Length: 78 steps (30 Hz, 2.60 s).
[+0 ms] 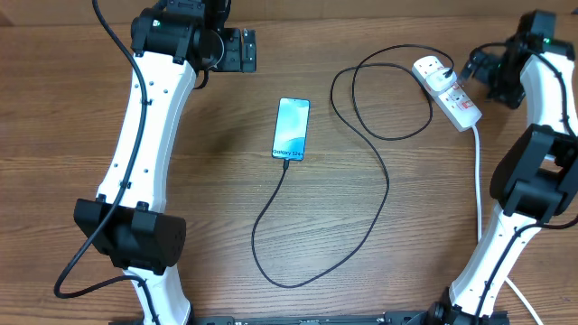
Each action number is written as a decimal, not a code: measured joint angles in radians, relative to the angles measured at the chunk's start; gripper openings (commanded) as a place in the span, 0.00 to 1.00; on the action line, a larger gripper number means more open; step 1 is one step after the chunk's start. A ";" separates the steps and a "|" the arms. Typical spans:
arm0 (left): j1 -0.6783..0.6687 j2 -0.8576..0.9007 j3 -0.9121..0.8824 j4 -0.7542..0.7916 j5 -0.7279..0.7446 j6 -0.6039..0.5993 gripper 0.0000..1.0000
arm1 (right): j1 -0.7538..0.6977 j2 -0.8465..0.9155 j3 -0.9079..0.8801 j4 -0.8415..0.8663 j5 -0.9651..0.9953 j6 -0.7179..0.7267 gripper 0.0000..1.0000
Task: Plug charger to phone and switch on socket
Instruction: 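Press the orange switch on the power strip with the right gripper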
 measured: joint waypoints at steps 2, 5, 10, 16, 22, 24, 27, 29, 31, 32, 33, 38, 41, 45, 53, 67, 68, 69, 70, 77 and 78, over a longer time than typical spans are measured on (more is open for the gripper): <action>0.000 0.000 0.000 0.000 0.000 0.000 1.00 | 0.000 0.000 0.008 0.012 0.016 0.000 1.00; 0.000 0.000 0.000 0.000 0.000 0.000 1.00 | 0.000 0.000 0.003 0.030 0.037 0.001 1.00; 0.000 0.000 0.000 0.000 0.000 0.000 1.00 | -0.001 0.000 -0.031 0.070 0.079 0.025 1.00; 0.000 0.000 0.000 0.000 0.000 0.000 1.00 | -0.001 0.001 -0.099 0.106 0.093 0.038 1.00; 0.000 0.000 0.000 0.000 0.000 0.000 1.00 | -0.001 0.001 -0.127 0.130 0.069 0.042 1.00; 0.000 0.000 0.000 0.000 0.000 0.000 1.00 | -0.001 0.001 -0.128 0.135 0.059 0.043 1.00; 0.000 0.000 0.000 0.000 0.000 0.000 1.00 | -0.001 0.001 -0.128 0.136 0.049 0.045 1.00; 0.000 0.000 0.000 0.000 0.000 0.000 1.00 | -0.001 0.001 -0.128 0.136 0.045 0.045 1.00; 0.000 0.000 0.000 0.000 0.000 0.000 1.00 | -0.001 0.001 -0.132 0.143 0.040 0.045 1.00; 0.000 0.000 0.000 0.000 0.000 0.000 1.00 | -0.001 0.001 -0.136 0.150 0.041 0.045 1.00; 0.000 0.000 0.000 0.000 0.000 0.000 1.00 | -0.001 0.001 -0.142 0.156 0.040 0.045 1.00; 0.000 0.000 0.000 0.000 0.000 0.000 1.00 | -0.001 0.001 -0.178 0.176 0.038 0.049 1.00; 0.000 0.000 0.000 0.000 0.000 0.000 1.00 | -0.002 0.001 -0.181 0.181 0.034 0.049 1.00; 0.000 0.000 0.000 0.000 0.000 0.000 1.00 | -0.002 0.001 -0.182 0.183 0.007 0.049 1.00; 0.000 0.000 0.000 0.000 0.000 0.000 1.00 | -0.006 0.001 -0.182 0.175 -0.024 0.051 1.00; 0.000 0.000 0.000 0.000 0.000 0.000 1.00 | -0.009 0.001 -0.182 0.154 -0.043 0.058 1.00; 0.000 0.000 0.000 0.000 0.000 0.000 1.00 | -0.010 0.001 -0.181 0.151 -0.047 0.058 1.00; 0.000 0.000 0.000 0.000 0.000 0.000 1.00 | -0.010 0.001 -0.181 0.150 -0.052 0.060 1.00; 0.000 0.000 0.000 0.000 0.000 0.000 1.00 | -0.011 0.001 -0.181 0.148 -0.056 0.060 1.00; 0.000 0.000 0.000 0.000 0.000 0.000 1.00 | -0.017 0.004 -0.181 0.116 -0.090 0.063 1.00; 0.000 0.000 0.000 0.000 0.000 0.000 1.00 | -0.017 0.004 -0.180 0.110 -0.093 0.062 1.00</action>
